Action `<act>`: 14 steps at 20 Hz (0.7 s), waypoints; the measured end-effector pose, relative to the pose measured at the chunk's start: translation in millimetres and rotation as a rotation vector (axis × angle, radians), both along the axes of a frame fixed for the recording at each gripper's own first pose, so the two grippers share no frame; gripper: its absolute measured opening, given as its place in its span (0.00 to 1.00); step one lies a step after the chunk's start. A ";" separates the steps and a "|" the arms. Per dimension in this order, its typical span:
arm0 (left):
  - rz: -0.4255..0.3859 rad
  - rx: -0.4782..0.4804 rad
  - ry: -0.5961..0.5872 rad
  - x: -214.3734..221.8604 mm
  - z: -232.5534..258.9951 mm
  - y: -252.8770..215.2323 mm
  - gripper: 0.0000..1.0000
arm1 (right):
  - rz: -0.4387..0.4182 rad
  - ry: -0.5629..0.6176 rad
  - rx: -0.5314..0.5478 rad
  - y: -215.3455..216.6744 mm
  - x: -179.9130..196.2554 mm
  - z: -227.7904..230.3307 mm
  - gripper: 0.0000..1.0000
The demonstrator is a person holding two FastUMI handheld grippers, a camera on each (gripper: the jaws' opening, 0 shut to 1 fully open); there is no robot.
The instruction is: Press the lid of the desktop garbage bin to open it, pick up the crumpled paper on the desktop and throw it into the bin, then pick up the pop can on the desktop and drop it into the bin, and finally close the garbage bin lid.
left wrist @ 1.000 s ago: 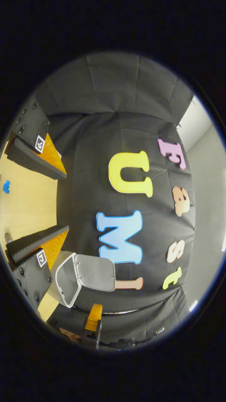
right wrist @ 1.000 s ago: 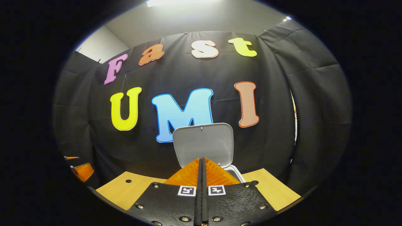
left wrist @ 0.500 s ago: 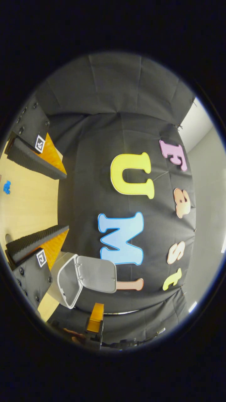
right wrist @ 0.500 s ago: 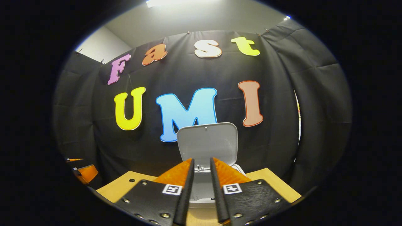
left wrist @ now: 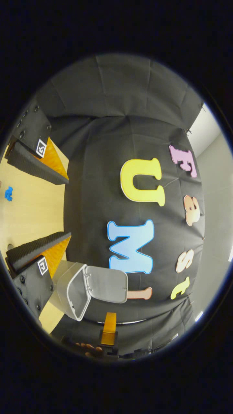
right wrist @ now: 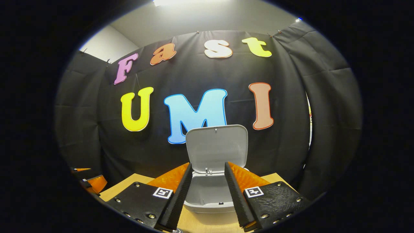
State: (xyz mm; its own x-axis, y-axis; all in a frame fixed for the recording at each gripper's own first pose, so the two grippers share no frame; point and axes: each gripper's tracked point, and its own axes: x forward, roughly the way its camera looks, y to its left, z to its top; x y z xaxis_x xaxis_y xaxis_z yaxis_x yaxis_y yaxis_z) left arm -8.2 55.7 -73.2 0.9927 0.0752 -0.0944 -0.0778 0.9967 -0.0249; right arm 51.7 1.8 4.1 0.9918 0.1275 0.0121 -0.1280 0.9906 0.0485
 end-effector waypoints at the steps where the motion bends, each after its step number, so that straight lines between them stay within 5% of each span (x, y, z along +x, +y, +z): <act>1: 0.003 -0.001 0.014 0.2 -8.3 3.4 0.96 | 0.002 0.006 -0.007 0.3 -0.7 -1.7 0.66; 14: 0.075 -0.042 0.232 -27.6 -140.4 49.8 0.96 | 0.016 0.060 -0.041 3.1 -6.0 -19.8 0.66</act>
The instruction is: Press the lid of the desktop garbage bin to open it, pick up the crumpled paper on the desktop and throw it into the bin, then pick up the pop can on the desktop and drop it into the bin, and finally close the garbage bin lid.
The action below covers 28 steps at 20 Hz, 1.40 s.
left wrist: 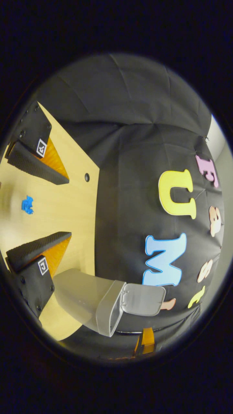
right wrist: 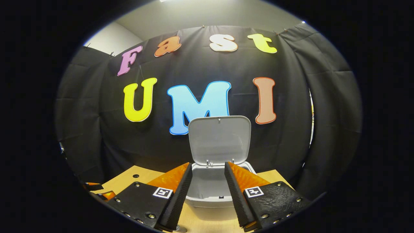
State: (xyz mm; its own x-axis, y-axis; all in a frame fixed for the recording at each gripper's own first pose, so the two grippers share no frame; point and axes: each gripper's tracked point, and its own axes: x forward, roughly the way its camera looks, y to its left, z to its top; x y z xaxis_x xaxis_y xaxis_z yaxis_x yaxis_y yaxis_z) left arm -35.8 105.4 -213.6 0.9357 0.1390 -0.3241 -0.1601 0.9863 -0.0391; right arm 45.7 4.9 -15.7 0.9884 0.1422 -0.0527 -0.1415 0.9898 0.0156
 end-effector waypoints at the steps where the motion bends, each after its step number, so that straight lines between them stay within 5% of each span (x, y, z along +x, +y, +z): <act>1: -0.003 -0.006 0.014 -2.2 -8.9 1.8 0.96 | 0.000 0.004 -0.001 0.6 -0.4 -0.5 0.66; 18: -0.044 -0.046 0.294 -36.4 -147.0 2.0 0.96 | -0.014 0.069 -0.056 -5.0 -18.8 -19.4 0.67; 28: -0.077 -0.064 0.422 -20.1 -208.5 9.7 0.96 | -0.109 0.101 -0.068 -42.4 -35.6 -27.6 0.70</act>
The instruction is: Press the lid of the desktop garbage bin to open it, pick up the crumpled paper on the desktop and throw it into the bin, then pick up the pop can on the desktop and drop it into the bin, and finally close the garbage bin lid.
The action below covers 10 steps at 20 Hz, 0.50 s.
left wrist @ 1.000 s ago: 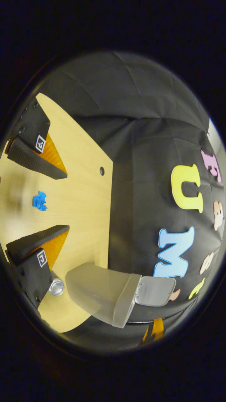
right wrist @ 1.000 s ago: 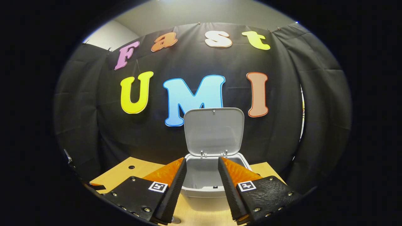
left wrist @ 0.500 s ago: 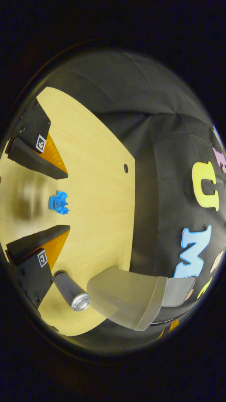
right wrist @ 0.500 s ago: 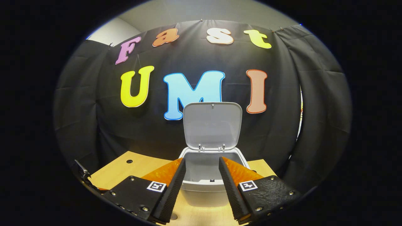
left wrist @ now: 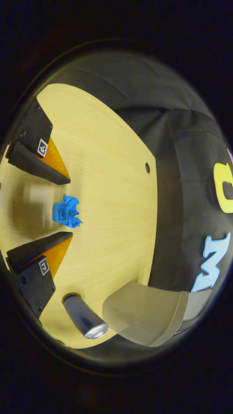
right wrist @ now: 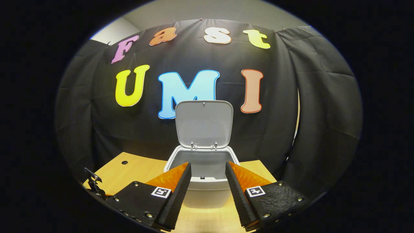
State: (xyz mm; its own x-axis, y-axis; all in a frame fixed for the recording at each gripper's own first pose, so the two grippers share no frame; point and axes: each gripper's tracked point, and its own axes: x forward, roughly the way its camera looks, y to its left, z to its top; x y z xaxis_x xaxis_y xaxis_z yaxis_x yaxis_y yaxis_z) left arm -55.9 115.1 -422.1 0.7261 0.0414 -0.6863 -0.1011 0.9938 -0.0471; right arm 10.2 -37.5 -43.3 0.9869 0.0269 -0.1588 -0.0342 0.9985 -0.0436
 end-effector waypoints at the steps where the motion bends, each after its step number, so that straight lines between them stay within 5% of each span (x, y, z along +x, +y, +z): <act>1: -0.005 0.003 0.007 -0.1 -3.0 -0.1 0.96 | -0.008 0.000 -0.001 -3.1 -1.3 -0.6 0.70; 10: -0.035 -0.012 0.042 7.8 -14.9 -6.0 0.96 | -0.025 0.014 0.000 -7.0 -2.2 -4.9 0.70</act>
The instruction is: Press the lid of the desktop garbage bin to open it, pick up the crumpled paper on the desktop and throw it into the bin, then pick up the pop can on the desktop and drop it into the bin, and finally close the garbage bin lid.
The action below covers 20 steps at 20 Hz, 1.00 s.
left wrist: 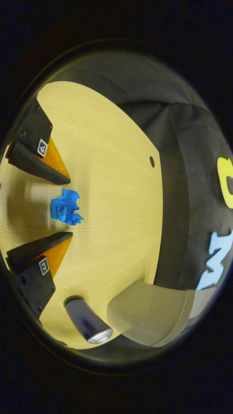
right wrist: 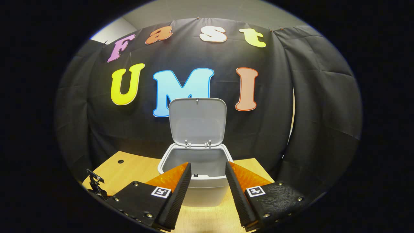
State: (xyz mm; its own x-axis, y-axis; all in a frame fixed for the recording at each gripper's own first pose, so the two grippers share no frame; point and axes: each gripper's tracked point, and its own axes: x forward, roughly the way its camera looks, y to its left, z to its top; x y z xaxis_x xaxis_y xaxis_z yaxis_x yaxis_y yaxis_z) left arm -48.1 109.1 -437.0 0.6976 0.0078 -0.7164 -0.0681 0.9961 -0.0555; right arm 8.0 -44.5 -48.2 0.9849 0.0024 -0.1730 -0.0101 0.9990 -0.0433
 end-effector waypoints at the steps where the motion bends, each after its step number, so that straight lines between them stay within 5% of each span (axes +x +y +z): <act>1: -0.002 -0.004 0.011 -0.5 -1.7 -0.8 0.96 | 0.000 0.001 0.000 0.3 0.3 -0.9 0.70; 2: -0.002 -0.001 0.017 -1.9 -4.4 -0.8 0.89 | 0.000 0.001 -0.001 0.1 0.3 -0.8 0.70; 3: -0.003 0.005 0.016 -0.2 -5.6 0.6 0.94 | -0.001 0.002 0.000 -0.4 0.3 -2.0 0.70; 9: -0.002 0.024 0.028 4.2 -5.8 5.0 0.44 | -0.005 0.014 0.004 -3.5 0.0 -6.5 0.70; 20: 0.016 0.022 -0.049 26.9 46.9 6.1 0.42 | -0.010 0.021 0.009 -7.5 -2.9 -10.7 0.70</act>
State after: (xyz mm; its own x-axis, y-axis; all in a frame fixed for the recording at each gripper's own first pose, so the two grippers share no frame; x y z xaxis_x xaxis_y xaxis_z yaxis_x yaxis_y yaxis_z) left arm -21.2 115.2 -390.1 0.7313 0.0348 -0.6812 -0.0816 0.9960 -0.0368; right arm 5.1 -52.0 -58.9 0.9810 -0.0056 -0.1938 -0.0010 0.9994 -0.0337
